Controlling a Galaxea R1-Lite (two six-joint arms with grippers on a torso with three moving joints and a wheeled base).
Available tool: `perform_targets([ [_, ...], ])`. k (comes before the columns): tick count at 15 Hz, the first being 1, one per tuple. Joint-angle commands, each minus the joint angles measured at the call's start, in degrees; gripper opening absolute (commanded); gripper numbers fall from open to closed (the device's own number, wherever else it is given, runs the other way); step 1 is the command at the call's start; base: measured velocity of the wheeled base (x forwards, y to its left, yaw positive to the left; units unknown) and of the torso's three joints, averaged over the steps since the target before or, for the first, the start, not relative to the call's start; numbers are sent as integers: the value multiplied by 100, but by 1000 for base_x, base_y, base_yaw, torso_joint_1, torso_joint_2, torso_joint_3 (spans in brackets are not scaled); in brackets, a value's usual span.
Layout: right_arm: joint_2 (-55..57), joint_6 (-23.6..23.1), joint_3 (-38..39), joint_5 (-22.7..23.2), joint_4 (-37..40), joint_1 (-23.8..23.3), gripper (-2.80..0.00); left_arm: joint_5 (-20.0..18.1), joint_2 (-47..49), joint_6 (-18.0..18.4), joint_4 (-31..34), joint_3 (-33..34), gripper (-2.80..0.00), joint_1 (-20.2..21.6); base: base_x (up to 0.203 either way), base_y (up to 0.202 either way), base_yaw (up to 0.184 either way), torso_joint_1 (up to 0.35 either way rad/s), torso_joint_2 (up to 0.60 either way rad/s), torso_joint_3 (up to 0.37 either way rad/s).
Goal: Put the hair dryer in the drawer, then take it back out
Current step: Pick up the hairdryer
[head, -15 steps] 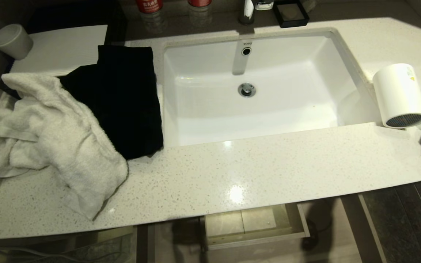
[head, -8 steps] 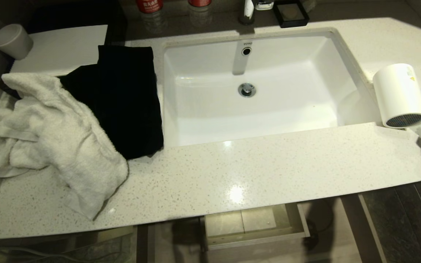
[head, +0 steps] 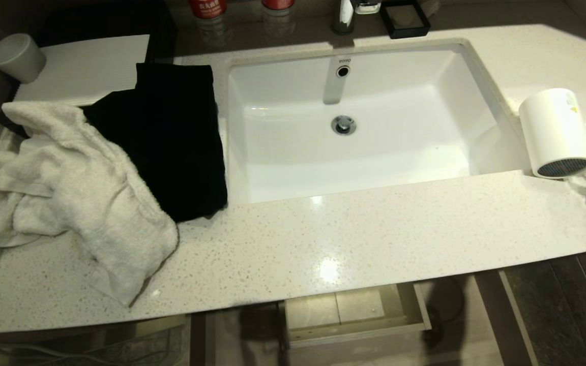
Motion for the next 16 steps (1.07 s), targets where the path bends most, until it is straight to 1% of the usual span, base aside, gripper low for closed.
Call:
perform_targets([
  [1,-4,-260,-4,59,40,-2,0,0,-2,1,-5,1,-280,1,0,0,0,0,0,0],
  [3,13,-408,-11,132,40,1,0,-1,-2,1,-5,1,-280,1,0,0,0,0,0,0],
  [4,13,-429,-11,244,40,7,0,-8,-2,1,-5,9,-280,1,0,0,0,0,0,0],
  [5,7,-547,-11,420,38,7,0,0,-2,1,-5,0,-280,1,0,0,0,0,0,0],
  [7,7,-696,-11,440,43,7,0,0,-2,1,-5,9,-280,1,0,0,0,0,0,0],
  [8,11,-871,-11,458,51,7,0,-5,-2,1,1,3,-280,1,0,0,0,0,0,0],
  [9,5,-981,-11,622,53,7,0,0,-2,1,-5,0,-280,1,0,0,0,0,0,0],
  [12,16,-1042,-11,676,34,4,0,-3,-2,1,-5,0,-280,1,0,0,0,0,0,0],
  [16,124,-1282,-11,639,0,-3,0,-7,-2,1,-5,7,-280,1,0,0,0,0,0,0],
])
